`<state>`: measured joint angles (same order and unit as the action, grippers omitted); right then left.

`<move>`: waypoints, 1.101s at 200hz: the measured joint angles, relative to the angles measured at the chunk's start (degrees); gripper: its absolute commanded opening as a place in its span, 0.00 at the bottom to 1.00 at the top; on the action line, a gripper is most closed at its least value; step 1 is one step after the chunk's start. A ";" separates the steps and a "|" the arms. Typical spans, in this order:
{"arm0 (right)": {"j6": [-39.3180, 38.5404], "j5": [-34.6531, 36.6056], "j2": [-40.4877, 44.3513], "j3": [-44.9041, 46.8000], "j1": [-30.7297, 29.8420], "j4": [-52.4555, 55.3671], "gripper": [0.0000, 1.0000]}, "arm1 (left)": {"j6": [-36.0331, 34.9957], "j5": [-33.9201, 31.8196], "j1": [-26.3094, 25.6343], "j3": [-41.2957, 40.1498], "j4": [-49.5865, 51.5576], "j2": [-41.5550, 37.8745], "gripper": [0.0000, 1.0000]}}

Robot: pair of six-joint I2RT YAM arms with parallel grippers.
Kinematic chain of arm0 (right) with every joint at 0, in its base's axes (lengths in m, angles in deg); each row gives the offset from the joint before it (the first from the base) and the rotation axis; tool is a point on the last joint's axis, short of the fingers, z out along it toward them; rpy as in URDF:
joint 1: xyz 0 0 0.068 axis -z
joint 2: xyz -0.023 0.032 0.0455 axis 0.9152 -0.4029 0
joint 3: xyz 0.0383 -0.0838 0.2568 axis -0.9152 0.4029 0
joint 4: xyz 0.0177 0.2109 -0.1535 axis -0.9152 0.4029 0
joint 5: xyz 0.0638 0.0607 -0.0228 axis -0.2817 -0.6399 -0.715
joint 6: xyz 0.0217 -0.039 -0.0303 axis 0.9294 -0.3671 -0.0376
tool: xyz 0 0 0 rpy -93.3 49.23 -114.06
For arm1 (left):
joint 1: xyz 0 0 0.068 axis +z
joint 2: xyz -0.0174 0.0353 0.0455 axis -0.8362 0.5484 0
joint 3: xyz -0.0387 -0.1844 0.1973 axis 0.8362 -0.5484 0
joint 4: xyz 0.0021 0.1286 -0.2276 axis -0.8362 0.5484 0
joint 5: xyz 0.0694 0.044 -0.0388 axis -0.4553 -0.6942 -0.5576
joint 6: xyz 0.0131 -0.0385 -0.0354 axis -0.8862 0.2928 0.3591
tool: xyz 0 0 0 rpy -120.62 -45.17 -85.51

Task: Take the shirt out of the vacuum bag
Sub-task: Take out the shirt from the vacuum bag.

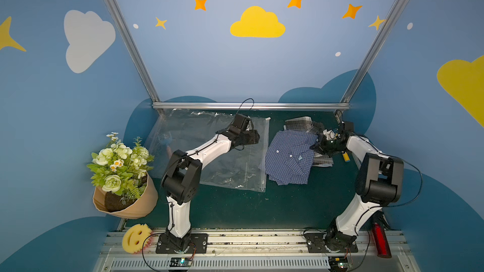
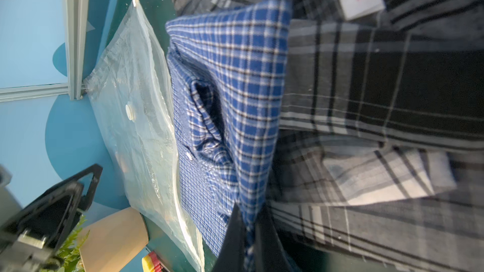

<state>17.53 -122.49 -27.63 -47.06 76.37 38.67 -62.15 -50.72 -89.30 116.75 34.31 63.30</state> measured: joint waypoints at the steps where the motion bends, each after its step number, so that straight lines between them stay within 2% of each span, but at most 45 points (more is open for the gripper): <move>1: 0.02 -0.07 -0.04 0.04 0.02 -0.07 0.00 | -0.02 0.13 -0.13 0.09 0.00 0.09 0.63; 41: 0.94 -0.94 -0.33 0.46 0.55 -1.33 0.00 | -0.59 8.04 -4.87 5.35 -1.09 8.83 0.63; 89: 1.16 -1.79 -0.33 1.14 1.29 -2.10 0.00 | -0.37 11.87 -5.31 11.23 -0.37 18.58 0.62; 183: 2.12 -2.51 -1.20 1.42 1.51 -3.39 0.00 | -1.11 10.36 -2.08 13.84 1.53 19.91 0.63; 220: 2.29 -2.73 -1.33 1.46 1.55 -3.69 0.00 | -2.95 12.37 -1.75 16.57 2.49 22.32 0.64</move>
<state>19.83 -125.22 -28.97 -45.60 77.92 34.97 -65.10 -38.35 -91.05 133.32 36.80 85.61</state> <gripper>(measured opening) 0.049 0.637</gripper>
